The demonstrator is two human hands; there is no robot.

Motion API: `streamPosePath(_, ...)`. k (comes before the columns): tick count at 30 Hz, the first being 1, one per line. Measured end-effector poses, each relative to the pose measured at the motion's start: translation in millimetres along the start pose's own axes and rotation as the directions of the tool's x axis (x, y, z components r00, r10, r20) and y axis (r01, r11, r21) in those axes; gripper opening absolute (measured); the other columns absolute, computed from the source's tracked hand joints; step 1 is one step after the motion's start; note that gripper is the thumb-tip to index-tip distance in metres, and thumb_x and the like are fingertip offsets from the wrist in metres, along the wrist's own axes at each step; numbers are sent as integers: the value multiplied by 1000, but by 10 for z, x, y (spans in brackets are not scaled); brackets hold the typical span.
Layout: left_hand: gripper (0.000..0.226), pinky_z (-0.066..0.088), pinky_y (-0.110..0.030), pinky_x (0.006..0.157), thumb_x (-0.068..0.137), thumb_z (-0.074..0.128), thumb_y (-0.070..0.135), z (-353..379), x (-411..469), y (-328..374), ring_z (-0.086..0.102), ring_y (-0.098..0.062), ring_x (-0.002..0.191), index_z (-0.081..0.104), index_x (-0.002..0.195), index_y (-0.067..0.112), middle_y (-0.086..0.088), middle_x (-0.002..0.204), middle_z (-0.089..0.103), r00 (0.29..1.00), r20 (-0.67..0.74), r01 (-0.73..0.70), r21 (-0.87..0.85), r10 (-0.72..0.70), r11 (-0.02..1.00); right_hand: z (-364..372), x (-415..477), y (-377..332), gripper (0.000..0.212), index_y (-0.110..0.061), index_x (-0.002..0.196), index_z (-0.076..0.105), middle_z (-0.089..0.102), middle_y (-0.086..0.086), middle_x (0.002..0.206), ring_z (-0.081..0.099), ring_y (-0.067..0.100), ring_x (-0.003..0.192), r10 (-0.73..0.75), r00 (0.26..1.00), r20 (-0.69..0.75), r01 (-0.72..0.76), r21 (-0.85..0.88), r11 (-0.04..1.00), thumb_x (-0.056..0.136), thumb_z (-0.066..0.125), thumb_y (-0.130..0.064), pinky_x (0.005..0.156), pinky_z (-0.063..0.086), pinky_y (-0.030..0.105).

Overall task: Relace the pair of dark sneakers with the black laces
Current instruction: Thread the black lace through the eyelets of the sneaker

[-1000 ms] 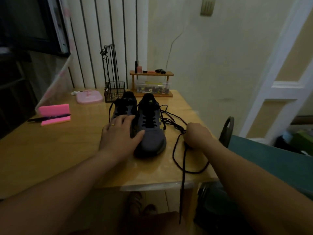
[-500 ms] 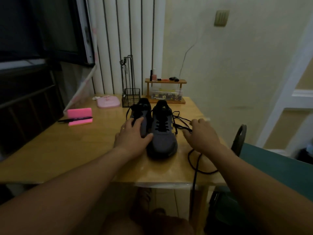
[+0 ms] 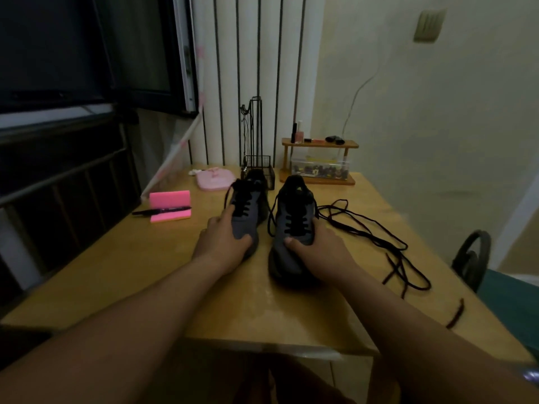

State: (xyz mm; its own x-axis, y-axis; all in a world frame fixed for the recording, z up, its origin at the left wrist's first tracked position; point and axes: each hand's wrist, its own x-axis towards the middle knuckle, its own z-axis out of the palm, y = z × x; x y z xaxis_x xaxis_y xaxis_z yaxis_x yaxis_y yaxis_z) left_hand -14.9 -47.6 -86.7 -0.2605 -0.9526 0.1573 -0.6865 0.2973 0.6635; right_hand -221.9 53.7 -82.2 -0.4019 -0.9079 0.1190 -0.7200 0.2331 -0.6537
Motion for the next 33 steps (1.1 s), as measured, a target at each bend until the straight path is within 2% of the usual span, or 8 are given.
streamPosePath(6,88,51,-44,106,90,71,47,-13,247,-189,54,-30,132,25,163,31,-8,153,46,994,-24,-105,-23,104,994,-79,81,119,65,-26,138,53,67,-3,127,65,21,113,37,999,40,-40,87,995,92,55,-72,97,55,46)
streamPosePath(9,83,47,-39,107,91,74,40,-60,361,-138,52,-25,134,32,161,27,-5,153,50,978,-48,-205,7,205,979,-143,180,65,49,-29,135,55,66,-3,133,63,13,107,0,999,41,-9,224,974,101,50,-64,90,54,34)
streamPosePath(11,75,41,-43,115,94,71,42,-13,371,22,45,-23,141,36,159,26,-2,156,47,932,-151,-311,126,328,942,-195,294,45,57,-27,152,46,58,-1,147,58,17,124,-10,1000,-15,13,235,972,105,45,-59,92,46,31)
streamPosePath(13,63,44,-39,112,98,66,42,116,328,312,46,-16,139,41,155,29,5,153,49,904,-205,-381,17,376,924,-236,434,45,57,-25,159,39,56,1,149,54,18,131,-20,993,-114,45,217,975,108,45,-51,94,41,31)
streamPosePath(17,54,50,-23,94,98,67,39,452,363,775,54,-7,122,46,147,31,11,136,51,957,-92,-290,-352,276,890,-323,694,69,40,-28,147,53,69,-5,119,66,11,108,-48,981,-189,114,354,928,107,54,-31,78,49,23)
streamPosePath(24,34,49,-7,71,95,73,40,655,430,695,61,6,102,54,121,34,14,119,60,966,-145,-256,-490,212,833,-297,760,256,23,-22,119,61,67,-5,84,67,2,80,-178,970,-165,242,595,767,100,67,-12,66,51,13)
streamPosePath(29,4,48,-11,66,104,61,31,556,543,672,65,3,87,62,104,27,9,99,68,975,-120,-223,-557,188,800,-285,816,227,9,-13,110,65,74,4,99,73,15,93,-140,975,-176,222,669,710,103,63,-18,72,57,22)
streamPosePath(33,8,48,-22,71,107,56,24,590,567,671,63,-3,85,60,100,28,6,95,66,970,-183,-234,-530,160,815,-244,854,258,7,-14,107,64,74,5,104,73,21,99,-8,983,-184,141,720,679,104,63,-20,79,60,35)
